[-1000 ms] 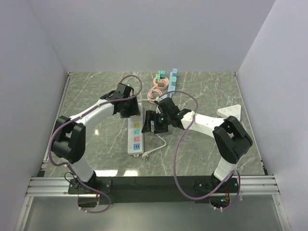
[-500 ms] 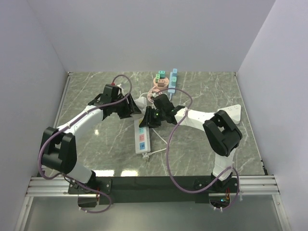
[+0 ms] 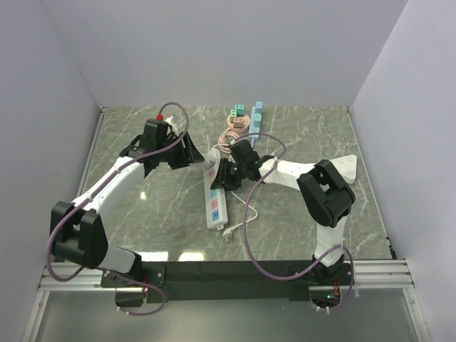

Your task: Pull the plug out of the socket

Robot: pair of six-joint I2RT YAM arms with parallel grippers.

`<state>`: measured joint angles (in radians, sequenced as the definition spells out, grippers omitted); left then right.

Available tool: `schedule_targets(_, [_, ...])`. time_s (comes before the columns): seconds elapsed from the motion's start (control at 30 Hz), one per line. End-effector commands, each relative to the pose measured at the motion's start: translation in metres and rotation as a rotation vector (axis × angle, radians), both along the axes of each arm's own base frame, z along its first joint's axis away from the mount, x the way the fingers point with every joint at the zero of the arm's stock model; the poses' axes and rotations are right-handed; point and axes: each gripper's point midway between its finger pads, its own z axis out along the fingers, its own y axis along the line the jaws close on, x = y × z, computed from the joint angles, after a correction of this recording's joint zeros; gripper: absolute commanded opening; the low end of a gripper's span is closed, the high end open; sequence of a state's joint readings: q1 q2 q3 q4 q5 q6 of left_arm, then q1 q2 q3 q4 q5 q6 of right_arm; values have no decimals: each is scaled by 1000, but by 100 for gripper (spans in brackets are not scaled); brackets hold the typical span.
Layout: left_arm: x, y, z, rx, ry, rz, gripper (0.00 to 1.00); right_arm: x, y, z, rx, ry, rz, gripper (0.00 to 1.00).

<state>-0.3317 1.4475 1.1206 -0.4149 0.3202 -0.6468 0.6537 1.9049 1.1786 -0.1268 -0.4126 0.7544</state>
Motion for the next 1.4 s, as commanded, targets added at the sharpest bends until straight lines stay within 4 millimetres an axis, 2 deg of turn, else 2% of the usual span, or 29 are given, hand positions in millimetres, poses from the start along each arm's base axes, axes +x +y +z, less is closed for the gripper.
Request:
schedule_targets(0.0, [2, 7, 28, -65, -109, -4, 0, 16, 8, 23, 64, -50, -7, 0])
schedule_targets(0.03, [1, 10, 25, -82, -101, -5, 0, 15, 9, 27, 67, -61, 8, 0])
schedule_targets(0.13, [9, 53, 4, -20, -63, 133, 0, 15, 7, 29, 63, -67, 20, 0])
schedule_targets(0.17, [18, 90, -6, 29, -47, 248, 0, 14, 7, 31, 63, -67, 26, 0])
schedule_targets(0.2, [18, 111, -17, 62, -26, 308, 0, 14, 7, 32, 64, -68, 33, 0])
schedule_targets(0.23, [22, 148, -24, 86, -5, 408, 0, 12, 7, 31, 62, -66, 40, 0])
schedule_targets(0.3, [23, 183, -40, 152, 39, 490, 0, 11, 7, 32, 62, -68, 51, 0])
schedule_targets(0.37, [28, 217, -46, 185, 59, 571, 0, 9, 5, 31, 60, -67, 57, 0])
schedule_targets(0.47, [46, 241, -57, 176, 94, 650, 0, 5, 5, 29, 55, -65, 74, 0])
schedule_targets(0.53, [55, 252, -61, 174, 97, 686, 0, 3, 4, 27, 55, -57, 83, 0])
schedule_targets(0.6, [65, 261, -74, 163, 147, 717, 1, 2, 5, 26, 53, -56, 91, 0])
schedule_targets(0.67, [74, 275, -76, 145, 164, 752, 5, 1, 5, 27, 52, -58, 97, 0])
schedule_targets(0.7, [75, 279, -86, 132, 207, 770, 7, 2, 4, 28, 50, -60, 99, 0])
schedule_targets(0.73, [74, 280, -88, 114, 226, 774, 12, 1, 4, 30, 51, -64, 102, 0])
schedule_targets(0.77, [76, 285, -84, 102, 218, 786, 28, 2, 4, 31, 51, -66, 103, 0])
schedule_targets(0.87, [73, 293, -79, 117, 211, 823, 61, 1, 4, 33, 48, -72, 111, 0])
schedule_targets(0.97, [67, 291, -78, 117, 210, 823, 77, 2, 5, 33, 51, -72, 115, 0])
schedule_targets(1.1, [55, 283, -82, 108, 232, 806, 89, 2, 6, 31, 54, -69, 124, 0])
schedule_targets(1.2, [44, 266, -69, 39, 202, 772, 95, 2, 7, 33, 52, -71, 130, 0])
schedule_targets(1.23, [44, 255, -61, 9, 174, 746, 99, 2, 7, 34, 53, -72, 132, 0])
schedule_targets(1.3, [36, 230, -41, -41, 121, 692, 99, 4, 7, 35, 54, -76, 135, 0])
schedule_targets(1.33, [35, 209, -34, -46, 104, 640, 99, 4, 8, 36, 54, -75, 137, 0])
schedule_targets(1.37, [32, 198, -22, -59, 71, 616, 99, 4, 9, 36, 54, -75, 140, 0])
